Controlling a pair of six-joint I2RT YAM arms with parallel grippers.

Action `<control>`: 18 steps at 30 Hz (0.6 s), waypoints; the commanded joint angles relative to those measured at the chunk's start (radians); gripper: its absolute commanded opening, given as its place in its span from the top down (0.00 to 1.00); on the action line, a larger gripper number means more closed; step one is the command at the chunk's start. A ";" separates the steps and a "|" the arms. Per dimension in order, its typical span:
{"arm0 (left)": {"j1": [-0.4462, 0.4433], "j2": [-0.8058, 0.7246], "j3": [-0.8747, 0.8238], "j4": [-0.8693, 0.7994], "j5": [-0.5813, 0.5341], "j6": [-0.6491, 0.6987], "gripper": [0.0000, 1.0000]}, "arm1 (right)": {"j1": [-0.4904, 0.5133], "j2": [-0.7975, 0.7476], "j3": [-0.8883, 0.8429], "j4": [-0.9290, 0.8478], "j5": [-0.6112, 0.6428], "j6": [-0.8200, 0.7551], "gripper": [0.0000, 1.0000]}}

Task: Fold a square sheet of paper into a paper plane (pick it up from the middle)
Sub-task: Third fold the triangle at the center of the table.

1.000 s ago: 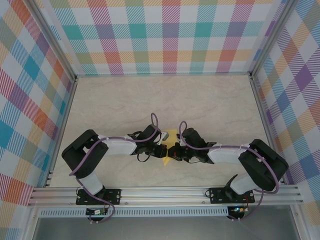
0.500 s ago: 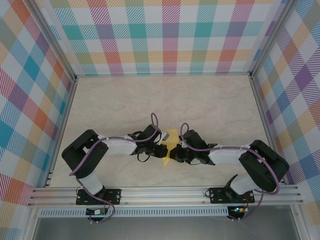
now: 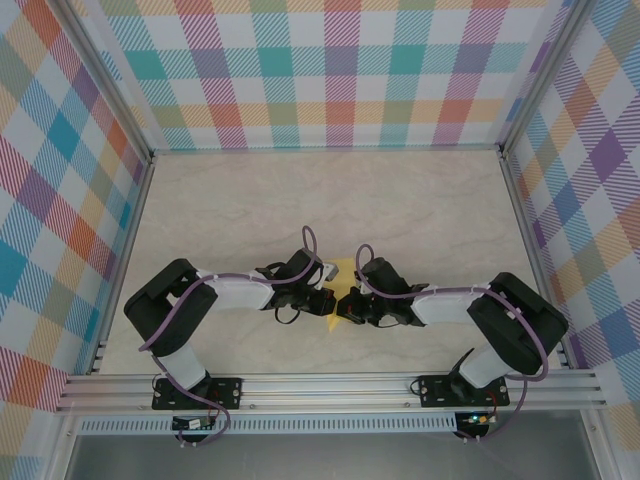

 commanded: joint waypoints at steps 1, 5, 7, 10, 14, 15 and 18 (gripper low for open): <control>-0.001 0.059 -0.032 -0.089 -0.042 0.012 0.97 | 0.005 0.030 0.034 0.026 -0.009 -0.031 1.00; -0.001 0.061 -0.030 -0.093 -0.042 0.015 0.97 | 0.004 0.065 0.020 0.046 -0.016 -0.029 1.00; -0.001 0.061 -0.029 -0.093 -0.043 0.017 0.98 | 0.004 0.076 0.012 0.049 -0.007 -0.026 1.00; -0.001 0.061 -0.031 -0.093 -0.041 0.017 0.97 | 0.004 0.081 -0.003 0.055 0.004 -0.020 1.00; -0.001 0.063 -0.033 -0.092 -0.042 0.019 0.98 | 0.004 0.078 -0.020 0.053 0.018 -0.024 1.00; -0.001 0.062 -0.032 -0.091 -0.041 0.020 0.97 | 0.003 0.076 -0.025 0.061 0.015 -0.023 1.00; -0.001 0.063 -0.036 -0.087 -0.042 0.020 0.98 | 0.003 0.082 -0.018 0.045 0.023 -0.031 1.00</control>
